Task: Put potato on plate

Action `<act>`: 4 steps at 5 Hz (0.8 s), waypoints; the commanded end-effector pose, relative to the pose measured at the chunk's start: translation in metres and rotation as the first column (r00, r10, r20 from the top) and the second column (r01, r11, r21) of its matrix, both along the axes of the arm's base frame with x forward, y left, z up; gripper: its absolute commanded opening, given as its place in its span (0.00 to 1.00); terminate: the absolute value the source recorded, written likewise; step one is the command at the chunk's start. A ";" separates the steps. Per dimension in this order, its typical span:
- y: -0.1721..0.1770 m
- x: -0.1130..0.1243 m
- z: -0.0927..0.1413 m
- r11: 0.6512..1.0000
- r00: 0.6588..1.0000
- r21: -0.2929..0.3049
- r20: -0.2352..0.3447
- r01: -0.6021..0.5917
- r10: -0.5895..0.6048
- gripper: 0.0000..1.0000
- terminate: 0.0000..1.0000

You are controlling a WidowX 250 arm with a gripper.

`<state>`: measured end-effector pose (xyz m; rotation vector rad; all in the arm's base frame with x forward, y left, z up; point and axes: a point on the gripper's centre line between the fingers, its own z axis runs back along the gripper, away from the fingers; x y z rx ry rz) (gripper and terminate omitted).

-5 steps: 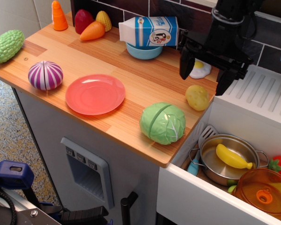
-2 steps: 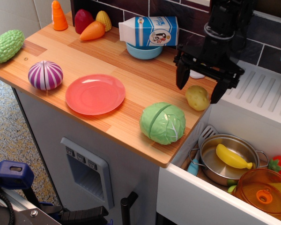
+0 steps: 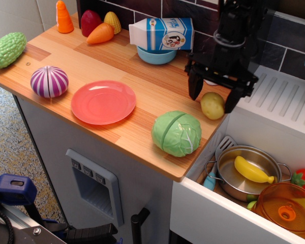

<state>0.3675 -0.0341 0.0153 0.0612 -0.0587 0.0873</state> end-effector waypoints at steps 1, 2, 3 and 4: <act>-0.001 0.002 0.007 1.000 0.998 0.000 0.059 -0.013 0.013 0.00 0.00; 0.001 -0.003 0.008 1.000 0.997 0.009 0.072 0.009 -0.010 0.00 0.00; 0.029 -0.007 0.030 0.990 0.993 0.105 0.068 0.091 -0.099 0.00 0.00; 0.063 -0.015 0.058 0.976 0.987 0.157 0.027 0.154 -0.160 0.00 0.00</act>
